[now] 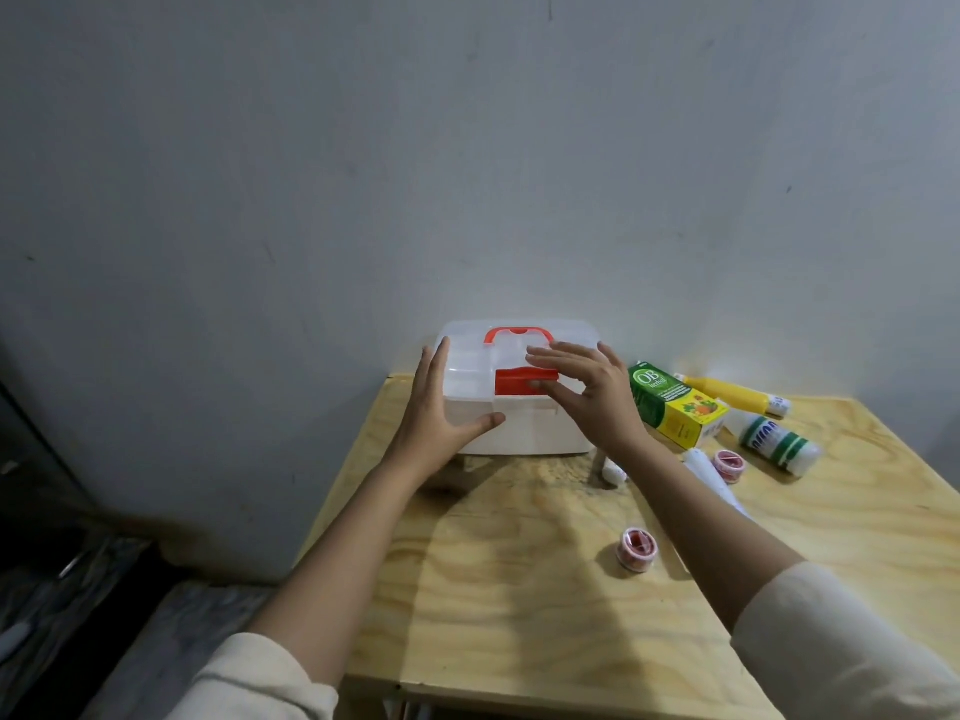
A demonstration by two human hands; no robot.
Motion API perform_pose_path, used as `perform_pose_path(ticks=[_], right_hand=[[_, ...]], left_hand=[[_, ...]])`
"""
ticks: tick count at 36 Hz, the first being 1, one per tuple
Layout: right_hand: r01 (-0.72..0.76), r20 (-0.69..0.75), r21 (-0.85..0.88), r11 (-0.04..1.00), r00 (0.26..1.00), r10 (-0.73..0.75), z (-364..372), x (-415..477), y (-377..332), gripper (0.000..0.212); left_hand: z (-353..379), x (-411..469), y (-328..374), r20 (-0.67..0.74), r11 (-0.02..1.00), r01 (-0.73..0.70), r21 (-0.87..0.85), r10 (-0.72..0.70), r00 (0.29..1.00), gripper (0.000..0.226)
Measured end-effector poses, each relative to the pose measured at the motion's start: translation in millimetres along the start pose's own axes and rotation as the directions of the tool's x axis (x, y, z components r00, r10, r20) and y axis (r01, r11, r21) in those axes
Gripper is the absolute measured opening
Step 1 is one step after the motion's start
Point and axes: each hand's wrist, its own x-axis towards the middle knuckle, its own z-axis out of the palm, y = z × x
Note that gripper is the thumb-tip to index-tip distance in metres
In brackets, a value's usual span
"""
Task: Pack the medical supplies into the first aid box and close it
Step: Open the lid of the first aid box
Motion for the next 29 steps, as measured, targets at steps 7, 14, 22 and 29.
perform_pose_path(ticks=[7, 14, 22, 29], right_hand=[[-0.018, 0.02, 0.023, 1.0, 1.0, 0.018, -8.7, 7.5, -9.8, 0.028], [-0.059, 0.03, 0.024, 0.998, 0.998, 0.058, -12.3, 10.5, -15.6, 0.031], [-0.038, -0.008, 0.013, 0.999, 0.999, 0.038, -3.6, -7.2, -17.9, 0.028], [-0.059, 0.018, 0.014, 0.998, 0.998, 0.059, -5.0, -11.4, -19.9, 0.028]], left_hand=[[-1.3, -2.9, 3.2, -0.009, 0.997, 0.019, -0.08, -0.02, 1.0, 0.113], [-1.1, -6.3, 7.7, 0.012, 0.986, 0.105, -0.128, -0.105, 0.994, 0.113], [1.2, -16.7, 4.5, 0.007, 0.97, 0.161, -0.184, -0.162, 0.987, 0.109], [3.9, -23.3, 6.2, 0.008, 0.954, 0.177, -0.241, -0.181, 0.983, 0.108]])
